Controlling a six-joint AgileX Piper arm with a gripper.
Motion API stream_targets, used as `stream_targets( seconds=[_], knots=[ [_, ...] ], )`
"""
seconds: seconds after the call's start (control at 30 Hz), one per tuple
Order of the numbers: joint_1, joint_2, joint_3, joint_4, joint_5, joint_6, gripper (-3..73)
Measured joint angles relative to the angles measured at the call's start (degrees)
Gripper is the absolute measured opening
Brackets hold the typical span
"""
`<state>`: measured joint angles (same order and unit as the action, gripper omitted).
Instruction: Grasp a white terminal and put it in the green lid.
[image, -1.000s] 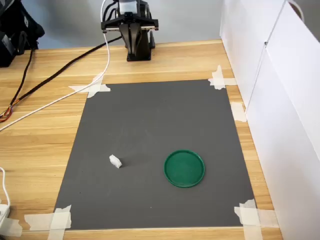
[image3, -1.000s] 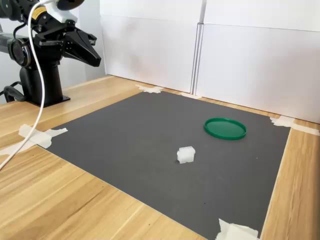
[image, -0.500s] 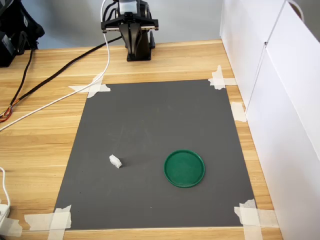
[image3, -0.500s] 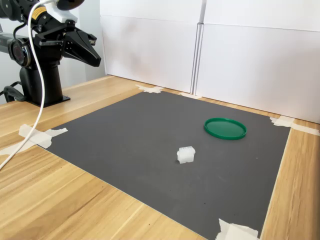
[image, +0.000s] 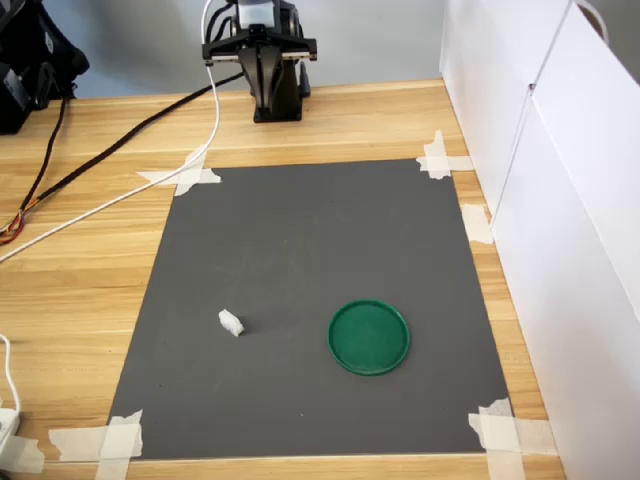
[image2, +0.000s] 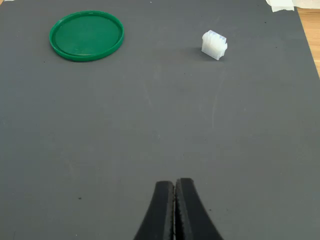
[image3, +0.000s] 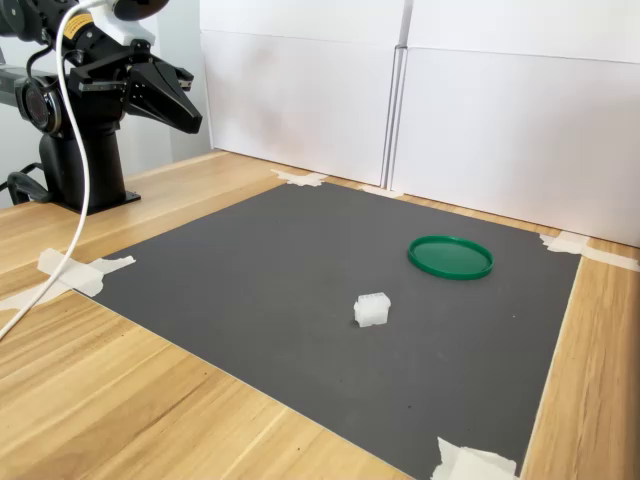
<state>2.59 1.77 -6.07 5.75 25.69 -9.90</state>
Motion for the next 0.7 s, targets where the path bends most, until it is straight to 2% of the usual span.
stream_targets(
  seconds=[0.27,0.53,0.7],
  knots=[
    [0.0,4.09,-6.38,0.0,0.32,0.0,-2.1],
    [0.0,19.85,-15.31,0.24,0.26,0.0,-2.1],
    [0.0,29.55,-21.41,2.54,0.21,0.0,-2.1]
  ],
)
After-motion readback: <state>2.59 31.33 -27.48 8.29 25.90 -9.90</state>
